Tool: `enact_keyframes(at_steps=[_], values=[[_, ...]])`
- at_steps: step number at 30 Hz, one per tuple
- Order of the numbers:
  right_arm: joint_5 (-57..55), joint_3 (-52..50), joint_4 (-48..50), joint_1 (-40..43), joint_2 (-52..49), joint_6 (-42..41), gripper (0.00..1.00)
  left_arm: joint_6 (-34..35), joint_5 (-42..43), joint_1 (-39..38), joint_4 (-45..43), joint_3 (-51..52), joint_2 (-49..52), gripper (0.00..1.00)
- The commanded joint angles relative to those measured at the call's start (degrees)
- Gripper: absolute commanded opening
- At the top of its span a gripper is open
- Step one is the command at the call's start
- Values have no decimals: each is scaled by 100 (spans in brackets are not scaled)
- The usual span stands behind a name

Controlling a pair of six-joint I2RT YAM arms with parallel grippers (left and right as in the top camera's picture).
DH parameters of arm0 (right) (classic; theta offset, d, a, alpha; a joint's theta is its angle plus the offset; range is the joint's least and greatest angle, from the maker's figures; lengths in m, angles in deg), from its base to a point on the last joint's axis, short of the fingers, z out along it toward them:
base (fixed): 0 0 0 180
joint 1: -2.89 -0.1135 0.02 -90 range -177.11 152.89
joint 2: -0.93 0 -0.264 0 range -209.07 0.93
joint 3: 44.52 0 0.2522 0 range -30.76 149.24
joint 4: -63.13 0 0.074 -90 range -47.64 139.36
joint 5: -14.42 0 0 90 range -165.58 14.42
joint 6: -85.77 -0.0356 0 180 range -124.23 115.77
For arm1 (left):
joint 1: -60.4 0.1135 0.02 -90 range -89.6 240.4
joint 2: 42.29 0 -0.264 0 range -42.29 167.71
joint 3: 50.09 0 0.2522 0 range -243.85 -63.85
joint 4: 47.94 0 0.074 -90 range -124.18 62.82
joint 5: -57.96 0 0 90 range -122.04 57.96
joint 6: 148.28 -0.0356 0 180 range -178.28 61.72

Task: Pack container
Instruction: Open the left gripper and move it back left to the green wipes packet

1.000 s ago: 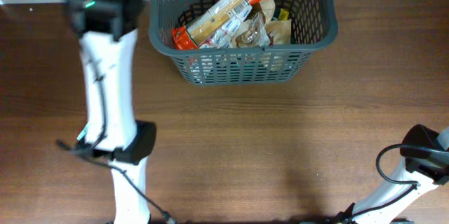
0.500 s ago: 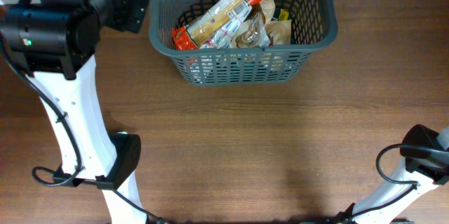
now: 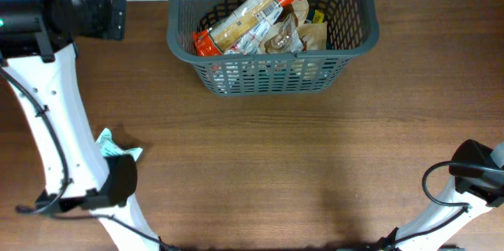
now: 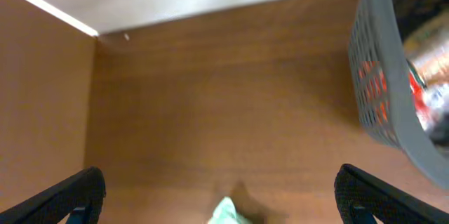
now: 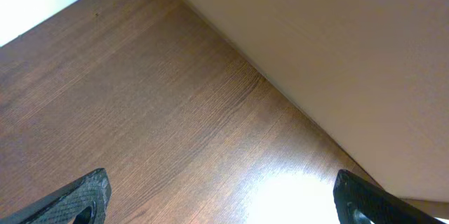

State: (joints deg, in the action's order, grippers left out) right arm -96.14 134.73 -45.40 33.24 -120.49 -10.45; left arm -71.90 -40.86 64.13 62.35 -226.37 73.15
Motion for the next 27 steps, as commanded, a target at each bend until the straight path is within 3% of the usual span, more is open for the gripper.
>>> enact_keyframes(at_steps=[1,13,19,27], values=[[-70,81,-2,7,179,-20,99,111,216,20,15,570,-988,99],[-70,81,0,7,179,-20,99,140,199,313,-330,4708,-3359,99],[-70,81,-2,7,179,-20,99,772,166,745,-1012,6266,-3523,99],[-68,81,-2,7,179,-20,99,2146,157,1668,-2332,8260,-3327,99]])
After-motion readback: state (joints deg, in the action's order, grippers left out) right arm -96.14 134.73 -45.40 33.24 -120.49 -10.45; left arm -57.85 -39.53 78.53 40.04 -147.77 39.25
